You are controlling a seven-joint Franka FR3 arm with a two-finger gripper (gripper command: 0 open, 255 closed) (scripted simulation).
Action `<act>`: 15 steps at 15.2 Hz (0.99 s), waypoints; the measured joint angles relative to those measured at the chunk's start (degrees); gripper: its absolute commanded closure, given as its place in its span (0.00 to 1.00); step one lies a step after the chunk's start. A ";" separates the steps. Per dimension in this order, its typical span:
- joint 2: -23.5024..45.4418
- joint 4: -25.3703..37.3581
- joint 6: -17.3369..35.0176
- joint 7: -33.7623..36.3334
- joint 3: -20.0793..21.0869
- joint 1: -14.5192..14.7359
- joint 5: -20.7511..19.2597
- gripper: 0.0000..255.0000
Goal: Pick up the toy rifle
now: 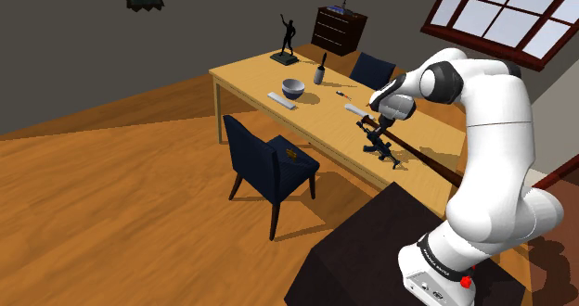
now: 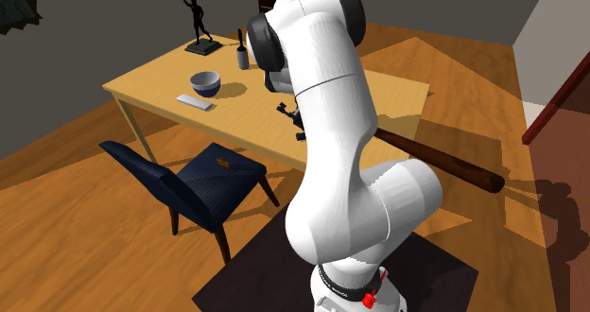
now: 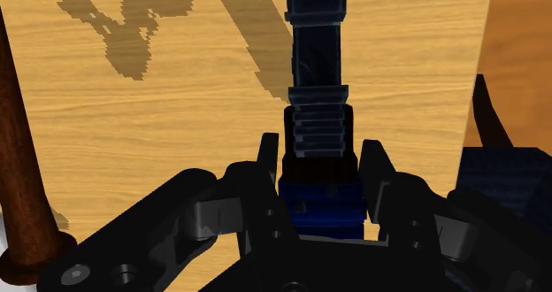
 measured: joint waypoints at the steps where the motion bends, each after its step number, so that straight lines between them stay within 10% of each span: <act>1: 0.02 0.04 0.00 0.00 0.02 0.00 0.01 1.00; 15: -4.28 -1.61 -2.78 1.00 -1.73 1.32 -1.51 1.00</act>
